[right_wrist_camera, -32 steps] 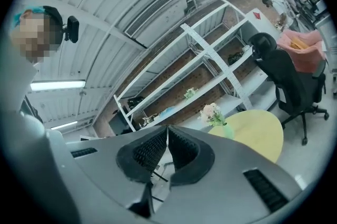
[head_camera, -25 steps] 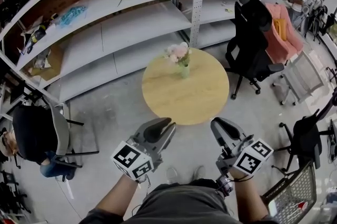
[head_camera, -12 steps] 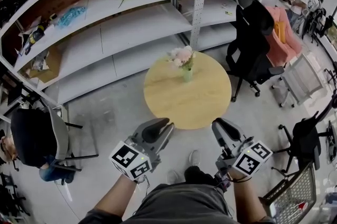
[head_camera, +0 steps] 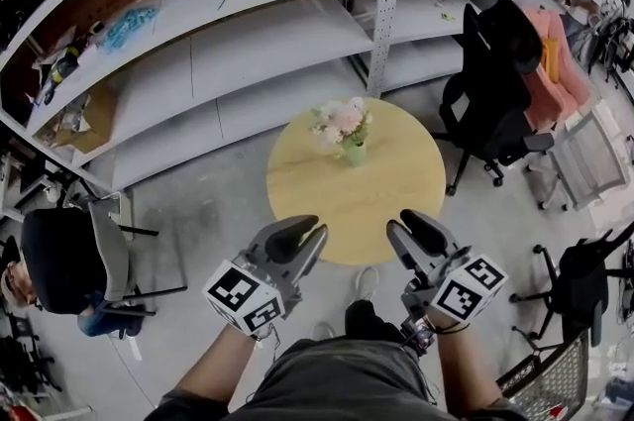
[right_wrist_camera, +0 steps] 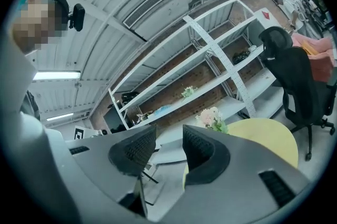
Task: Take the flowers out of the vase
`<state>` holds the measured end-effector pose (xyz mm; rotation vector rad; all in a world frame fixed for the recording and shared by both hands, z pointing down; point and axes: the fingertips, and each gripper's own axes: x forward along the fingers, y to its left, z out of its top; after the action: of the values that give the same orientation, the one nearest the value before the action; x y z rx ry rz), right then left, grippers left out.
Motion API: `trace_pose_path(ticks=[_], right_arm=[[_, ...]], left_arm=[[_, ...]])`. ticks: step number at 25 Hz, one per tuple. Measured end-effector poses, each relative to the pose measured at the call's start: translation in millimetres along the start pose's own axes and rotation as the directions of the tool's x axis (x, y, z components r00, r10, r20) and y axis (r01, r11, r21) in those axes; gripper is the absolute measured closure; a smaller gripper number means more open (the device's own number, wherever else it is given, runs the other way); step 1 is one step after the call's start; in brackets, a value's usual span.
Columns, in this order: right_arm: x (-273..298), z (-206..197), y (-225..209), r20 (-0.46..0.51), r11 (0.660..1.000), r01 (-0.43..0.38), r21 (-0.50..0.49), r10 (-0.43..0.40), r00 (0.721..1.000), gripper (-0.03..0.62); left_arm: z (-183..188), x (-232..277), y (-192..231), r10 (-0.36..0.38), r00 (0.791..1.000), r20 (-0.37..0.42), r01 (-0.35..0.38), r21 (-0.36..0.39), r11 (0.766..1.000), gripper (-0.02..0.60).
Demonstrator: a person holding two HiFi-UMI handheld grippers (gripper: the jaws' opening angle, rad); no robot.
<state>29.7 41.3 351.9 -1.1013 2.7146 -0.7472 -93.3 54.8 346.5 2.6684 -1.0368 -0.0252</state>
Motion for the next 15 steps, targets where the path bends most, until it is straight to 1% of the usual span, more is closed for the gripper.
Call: trace_pose_path(ticks=[4, 7, 9, 15], right_arm=[[24.4, 3.8, -38.1, -0.053, 1.0, -0.018, -0.013, 0.017, 0.998, 0.457], [42.1, 0.8, -71.0, -0.107, 0.998, -0.025, -0.05, 0.02, 0.994, 0.438], [53.2, -1.5, -91.9, -0.141, 0.997, -0.037, -0.073, 0.026, 0.99, 0.433], [90.3, -6.7, -143.2, -0.226, 0.991, -0.088, -0.1, 0.063, 0.972, 0.419]], left_arm=[[-0.3, 35.5, 19.4, 0.041, 0.999, -0.016, -0.042, -0.02, 0.999, 0.502], [-4.5, 64.0, 32.6, 0.063, 0.997, -0.033, -0.063, -0.028, 0.998, 0.502], [-7.3, 82.1, 41.2, 0.082, 0.996, -0.044, -0.083, -0.036, 0.996, 0.502], [-15.1, 121.8, 64.3, 0.137, 0.987, -0.079, -0.142, -0.061, 0.988, 0.502]])
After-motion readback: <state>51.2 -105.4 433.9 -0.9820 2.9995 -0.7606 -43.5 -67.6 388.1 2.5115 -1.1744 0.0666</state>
